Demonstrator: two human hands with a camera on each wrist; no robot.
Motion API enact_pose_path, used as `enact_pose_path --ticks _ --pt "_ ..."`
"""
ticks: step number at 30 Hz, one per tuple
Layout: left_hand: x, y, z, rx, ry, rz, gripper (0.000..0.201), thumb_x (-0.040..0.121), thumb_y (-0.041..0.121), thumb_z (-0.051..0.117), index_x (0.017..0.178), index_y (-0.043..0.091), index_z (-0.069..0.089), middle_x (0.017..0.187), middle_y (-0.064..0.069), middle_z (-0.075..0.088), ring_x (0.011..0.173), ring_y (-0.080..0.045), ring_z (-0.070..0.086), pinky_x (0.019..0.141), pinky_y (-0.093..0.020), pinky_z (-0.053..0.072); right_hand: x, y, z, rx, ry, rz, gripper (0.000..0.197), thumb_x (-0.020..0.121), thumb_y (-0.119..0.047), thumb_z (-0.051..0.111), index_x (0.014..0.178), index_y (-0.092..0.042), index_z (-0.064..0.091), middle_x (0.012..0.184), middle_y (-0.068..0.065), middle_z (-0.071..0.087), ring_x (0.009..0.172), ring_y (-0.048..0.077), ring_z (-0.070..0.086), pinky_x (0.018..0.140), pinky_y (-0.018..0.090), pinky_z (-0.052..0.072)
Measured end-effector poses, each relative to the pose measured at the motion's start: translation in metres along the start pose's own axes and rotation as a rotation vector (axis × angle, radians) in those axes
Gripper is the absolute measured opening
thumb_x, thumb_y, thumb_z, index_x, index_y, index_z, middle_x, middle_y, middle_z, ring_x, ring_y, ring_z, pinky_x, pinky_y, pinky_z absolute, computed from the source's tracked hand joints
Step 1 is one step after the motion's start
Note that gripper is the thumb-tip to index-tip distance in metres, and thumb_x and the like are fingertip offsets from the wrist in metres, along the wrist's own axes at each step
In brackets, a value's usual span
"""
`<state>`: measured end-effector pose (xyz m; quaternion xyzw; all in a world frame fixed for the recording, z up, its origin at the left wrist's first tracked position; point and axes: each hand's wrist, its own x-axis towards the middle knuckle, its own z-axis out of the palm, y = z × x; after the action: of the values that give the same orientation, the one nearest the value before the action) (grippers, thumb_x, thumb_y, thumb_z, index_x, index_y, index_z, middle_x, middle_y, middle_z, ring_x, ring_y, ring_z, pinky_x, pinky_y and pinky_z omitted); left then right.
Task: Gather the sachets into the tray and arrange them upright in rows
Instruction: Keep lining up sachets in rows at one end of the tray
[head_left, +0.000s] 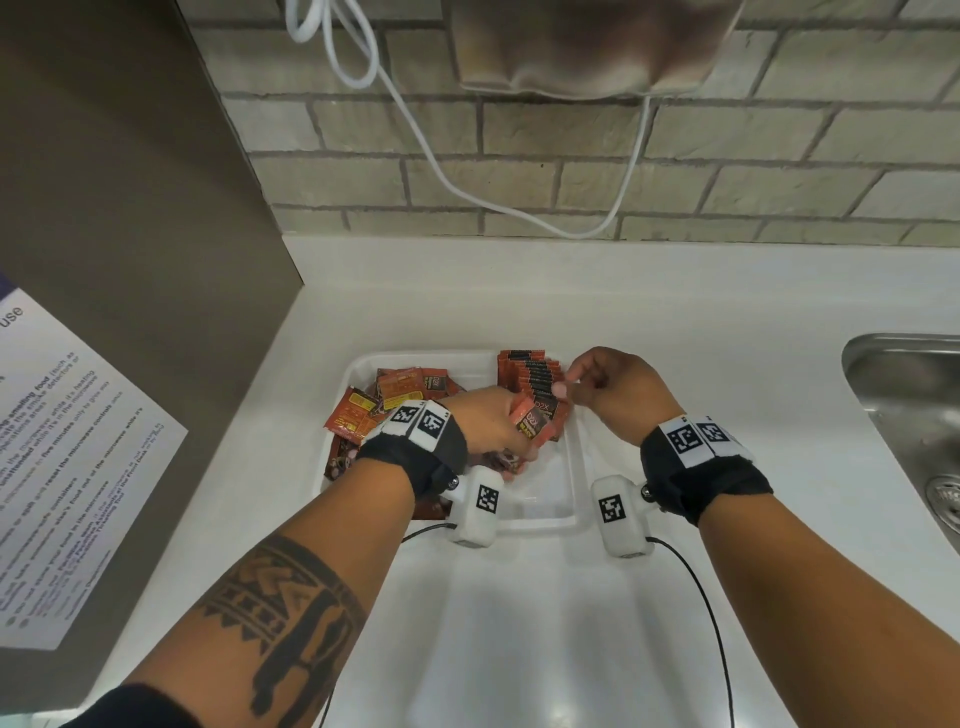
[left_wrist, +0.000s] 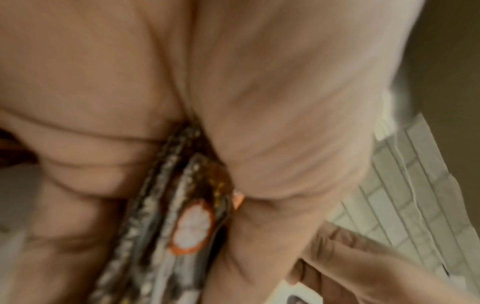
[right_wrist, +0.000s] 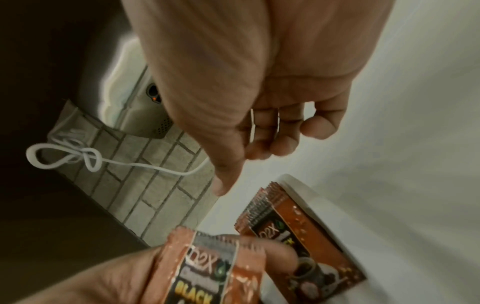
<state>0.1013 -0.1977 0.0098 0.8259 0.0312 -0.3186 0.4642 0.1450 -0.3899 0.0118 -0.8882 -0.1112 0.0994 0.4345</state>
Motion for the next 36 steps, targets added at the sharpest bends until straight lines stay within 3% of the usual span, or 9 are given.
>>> enact_pose_path --ticks 5,7,10,13,19,24,28,31,36 --pt "-0.006 -0.004 -0.004 -0.487 0.034 0.159 0.036 0.079 0.002 0.082 0.113 0.003 0.069 0.096 -0.010 0.074 0.092 -0.026 0.073 0.083 -0.045 0.061 -0.007 -0.013 -0.003 0.116 -0.205 -0.006 0.022 0.083 -0.028 0.079 0.100 -0.020 0.067 0.089 0.000 0.070 0.084 0.014 0.068 0.082 0.028 0.051" --pt "-0.007 -0.003 -0.004 -0.539 0.012 0.196 0.035 0.082 -0.005 0.077 0.114 0.007 0.068 0.095 -0.006 0.074 0.092 -0.021 0.072 0.078 -0.039 0.062 -0.005 -0.016 -0.003 0.188 -0.205 -0.007 0.019 0.083 -0.018 0.079 0.098 -0.016 0.068 0.085 0.003 0.070 0.076 0.013 0.066 0.074 0.027 0.052" --pt "-0.010 -0.003 -0.005 -0.529 0.012 0.243 0.038 0.082 -0.007 0.076 0.114 0.011 0.068 0.090 -0.005 0.073 0.083 -0.021 0.071 0.076 -0.039 0.061 -0.001 -0.023 -0.008 0.203 -0.152 -0.012 0.013 0.084 -0.019 0.079 0.093 -0.017 0.070 0.080 -0.002 0.070 0.064 0.001 0.061 0.058 0.010 0.043" --pt "-0.011 -0.005 -0.005 -0.506 0.059 0.265 0.040 0.079 -0.004 0.080 0.115 0.002 0.067 0.089 -0.013 0.070 0.075 -0.026 0.067 0.075 -0.042 0.058 0.002 -0.028 -0.011 0.147 -0.123 -0.024 0.013 0.085 -0.024 0.077 0.094 -0.017 0.072 0.083 0.000 0.072 0.067 0.003 0.061 0.057 0.009 0.042" --pt "-0.011 -0.004 -0.005 -0.441 0.127 0.271 0.038 0.076 -0.001 0.084 0.110 -0.003 0.067 0.088 -0.017 0.070 0.068 -0.025 0.066 0.068 -0.039 0.058 0.003 -0.032 -0.007 0.130 -0.051 -0.069 0.008 0.082 -0.023 0.080 0.081 -0.022 0.072 0.077 -0.005 0.071 0.064 0.003 0.059 0.062 0.015 0.042" --pt "-0.019 -0.006 -0.015 -0.243 0.161 0.148 0.028 0.084 0.024 0.081 0.100 0.003 0.071 0.075 -0.007 0.069 0.064 -0.019 0.064 0.071 -0.042 0.061 0.006 -0.022 -0.016 0.112 0.005 -0.058 0.009 0.078 -0.022 0.083 0.080 -0.022 0.074 0.081 0.001 0.074 0.075 0.014 0.066 0.075 0.029 0.053" --pt "-0.025 -0.003 -0.027 0.030 0.144 -0.064 0.032 0.092 0.035 0.070 0.079 0.006 0.067 0.060 -0.001 0.067 0.054 -0.016 0.063 0.063 -0.033 0.060 0.003 -0.013 -0.015 0.045 -0.026 -0.016 0.010 0.079 -0.019 0.082 0.081 -0.020 0.073 0.077 -0.002 0.072 0.070 0.008 0.062 0.069 0.021 0.047" --pt "-0.025 0.004 -0.022 0.260 0.100 -0.102 0.028 0.093 0.037 0.068 0.094 0.010 0.071 0.073 0.003 0.074 0.062 -0.015 0.066 0.067 -0.031 0.058 0.000 -0.006 -0.004 -0.027 -0.058 0.022 0.008 0.081 -0.021 0.081 0.082 -0.020 0.073 0.078 -0.004 0.070 0.073 0.010 0.062 0.068 0.019 0.046" --pt "-0.008 0.012 0.007 0.354 -0.093 -0.069 0.031 0.095 0.030 0.065 0.121 0.014 0.068 0.103 -0.009 0.076 0.072 -0.016 0.062 0.076 -0.031 0.056 0.000 -0.001 0.013 -0.097 -0.060 0.067 0.004 0.082 -0.022 0.079 0.084 -0.023 0.076 0.081 -0.008 0.071 0.078 0.010 0.064 0.068 0.019 0.043"
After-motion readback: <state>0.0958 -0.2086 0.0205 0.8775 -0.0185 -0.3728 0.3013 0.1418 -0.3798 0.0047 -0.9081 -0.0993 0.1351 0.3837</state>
